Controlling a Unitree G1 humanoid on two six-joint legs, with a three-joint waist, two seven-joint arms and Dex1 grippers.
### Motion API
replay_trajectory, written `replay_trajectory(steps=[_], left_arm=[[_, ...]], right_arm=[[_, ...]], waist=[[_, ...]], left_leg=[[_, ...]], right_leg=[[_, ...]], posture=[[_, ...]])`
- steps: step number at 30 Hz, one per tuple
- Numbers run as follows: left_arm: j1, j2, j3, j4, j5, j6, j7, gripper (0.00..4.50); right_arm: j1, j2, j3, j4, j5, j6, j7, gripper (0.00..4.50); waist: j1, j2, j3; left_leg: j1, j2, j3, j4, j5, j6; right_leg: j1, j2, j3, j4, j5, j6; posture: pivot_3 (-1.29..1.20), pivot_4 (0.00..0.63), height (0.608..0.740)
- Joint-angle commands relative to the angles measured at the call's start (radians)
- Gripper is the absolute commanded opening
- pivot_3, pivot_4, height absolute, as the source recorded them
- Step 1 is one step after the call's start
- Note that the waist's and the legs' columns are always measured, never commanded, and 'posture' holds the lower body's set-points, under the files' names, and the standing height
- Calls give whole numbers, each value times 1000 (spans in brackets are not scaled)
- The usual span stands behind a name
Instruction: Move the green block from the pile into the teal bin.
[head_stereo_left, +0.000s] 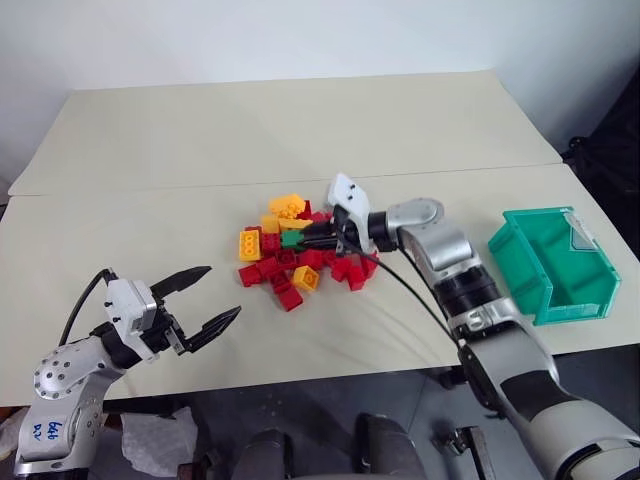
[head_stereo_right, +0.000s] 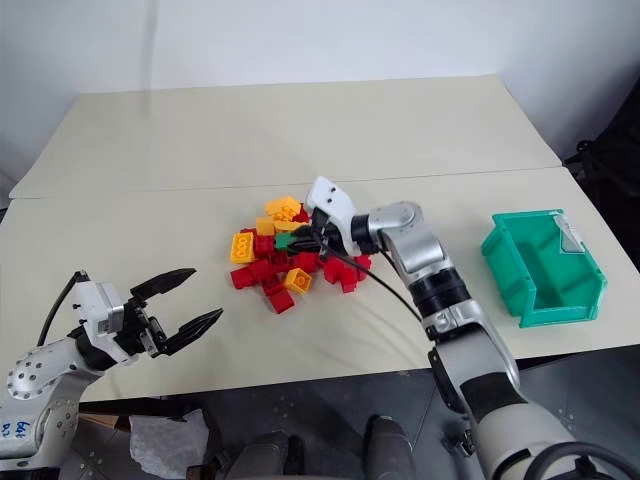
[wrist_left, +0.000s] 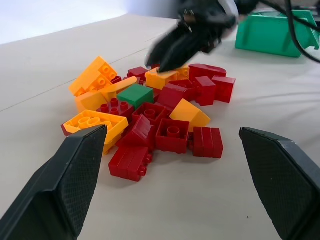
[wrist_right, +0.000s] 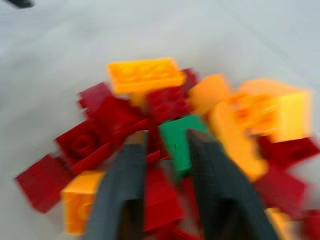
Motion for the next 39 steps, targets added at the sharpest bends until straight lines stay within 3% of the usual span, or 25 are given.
replay_trajectory(steps=[1,6,7,14,22,25,31,39], left_arm=[[5,-7,5,-8,1,-25,-8,4500],[12,-13,6,-4,3,-35,-11,4500],[13,-15,5,-5,4,-36,-10,4500],[24,-24,7,-9,6,-46,0,4500],[41,-27,15,-18,4,-51,7,4500],[45,-27,17,-20,3,-53,10,4500],[49,-25,18,-23,3,-53,12,4500],[49,-22,21,-21,4,-57,12,4500]], right_arm=[[-42,4,16,72,-29,-21,12,2560],[-114,47,31,224,-84,-104,-15,4285],[-127,56,31,259,-95,-125,-27,4435],[-176,97,22,392,-134,-212,-36,4435],[-177,114,39,413,-171,-297,-7,4435],[-168,116,42,406,-182,-313,-2,3804],[-169,122,31,419,-191,-313,-9,1817],[-181,125,47,451,-209,-315,23,1817]], waist=[[0,0,0],[-3,0,0],[-4,0,0],[-4,0,0],[-5,0,0],[-4,0,0],[-5,0,0],[-5,0,0]], left_leg=[[0,0,0,0,0,0],[0,0,0,0,0,0],[0,0,0,0,0,0],[0,0,0,0,0,0],[0,0,0,0,0,0],[0,0,0,0,0,0],[0,0,0,0,0,0],[0,1,0,0,0,0]], right_leg=[[0,0,0,0,0,0],[0,0,0,0,0,0],[0,0,0,0,0,0],[0,0,0,0,0,0],[0,0,0,0,0,0],[0,0,0,0,0,0],[0,0,0,0,0,0],[0,0,0,0,0,0]], posture=[[0,150,740],[0,150,740],[0,150,740],[0,150,740],[0,150,740],[0,150,740],[0,150,740],[0,150,740]])
